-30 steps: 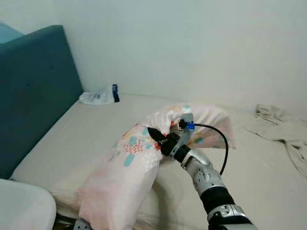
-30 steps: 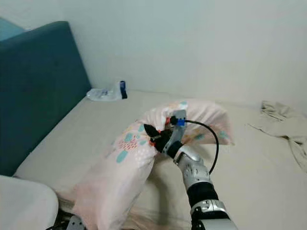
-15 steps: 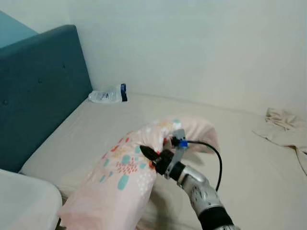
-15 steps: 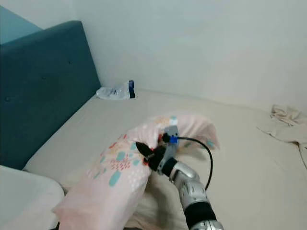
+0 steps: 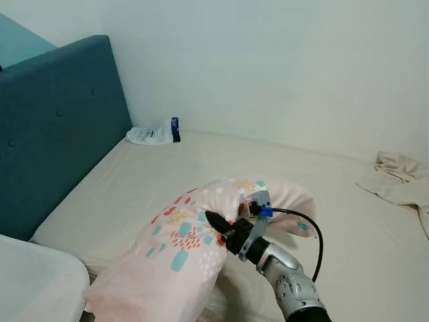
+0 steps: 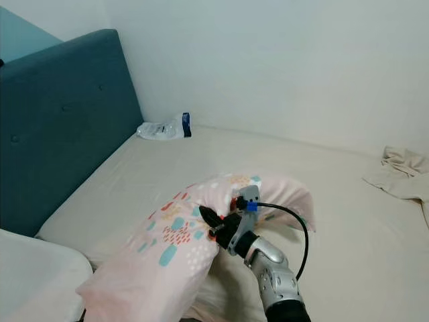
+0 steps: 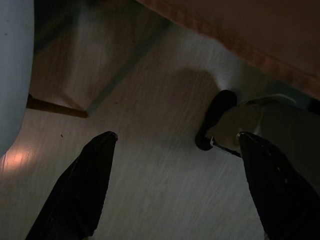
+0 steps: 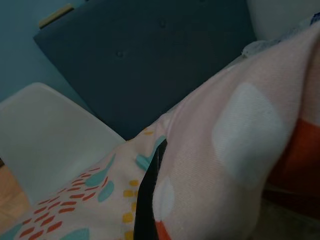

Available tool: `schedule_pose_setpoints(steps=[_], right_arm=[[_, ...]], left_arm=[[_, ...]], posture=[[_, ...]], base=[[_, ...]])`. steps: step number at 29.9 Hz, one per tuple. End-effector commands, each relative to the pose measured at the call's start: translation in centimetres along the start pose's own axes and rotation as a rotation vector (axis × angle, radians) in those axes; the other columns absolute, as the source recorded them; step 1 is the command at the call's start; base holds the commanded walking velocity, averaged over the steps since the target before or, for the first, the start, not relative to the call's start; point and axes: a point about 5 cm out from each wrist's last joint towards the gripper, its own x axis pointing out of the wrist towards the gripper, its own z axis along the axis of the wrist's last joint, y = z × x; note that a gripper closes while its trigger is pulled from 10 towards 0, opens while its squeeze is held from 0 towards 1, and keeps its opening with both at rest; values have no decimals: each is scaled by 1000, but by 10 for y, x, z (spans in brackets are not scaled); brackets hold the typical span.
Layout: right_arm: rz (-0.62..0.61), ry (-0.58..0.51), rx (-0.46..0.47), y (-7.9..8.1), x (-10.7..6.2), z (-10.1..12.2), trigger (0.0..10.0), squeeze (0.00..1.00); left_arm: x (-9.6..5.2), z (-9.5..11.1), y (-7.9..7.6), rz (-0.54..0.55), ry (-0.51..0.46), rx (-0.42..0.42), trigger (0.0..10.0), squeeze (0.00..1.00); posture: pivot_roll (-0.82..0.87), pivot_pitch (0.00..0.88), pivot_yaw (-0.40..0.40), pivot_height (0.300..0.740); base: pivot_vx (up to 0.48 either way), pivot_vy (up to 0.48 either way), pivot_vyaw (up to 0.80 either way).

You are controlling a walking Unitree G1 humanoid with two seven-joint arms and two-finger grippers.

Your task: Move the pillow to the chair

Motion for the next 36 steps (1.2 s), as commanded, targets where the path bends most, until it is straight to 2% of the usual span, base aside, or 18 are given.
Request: schedule_pose_setpoints(steps=[1, 7, 14, 26, 36], right_arm=[[44, -25, -38, 9, 7, 9, 10000, 0], [43, -22, -40, 9, 8, 10, 10000, 0], [50, -23, -41, 11, 10, 12, 10000, 0], [127, -79, -29, 22, 14, 21, 10000, 0], [109, -61, -45, 19, 12, 18, 10000, 0]], left_arm=[[1, 8, 6, 11, -17, 14, 10000, 0], [2, 10, 7, 6, -13, 65, 10000, 0], [2, 9, 5, 10, -10, 49, 10000, 0], [2, 13, 7, 23, -19, 44, 10000, 0], [3, 13, 5, 17, -19, 44, 10000, 0]], posture=[[17, 0, -12, 740], [17, 0, -13, 740], [21, 0, -16, 740], [18, 0, -5, 740], [13, 0, -1, 740]], base=[[0, 0, 644], [0, -371, 644], [0, -460, 645], [0, 0, 643], [0, 0, 647]])
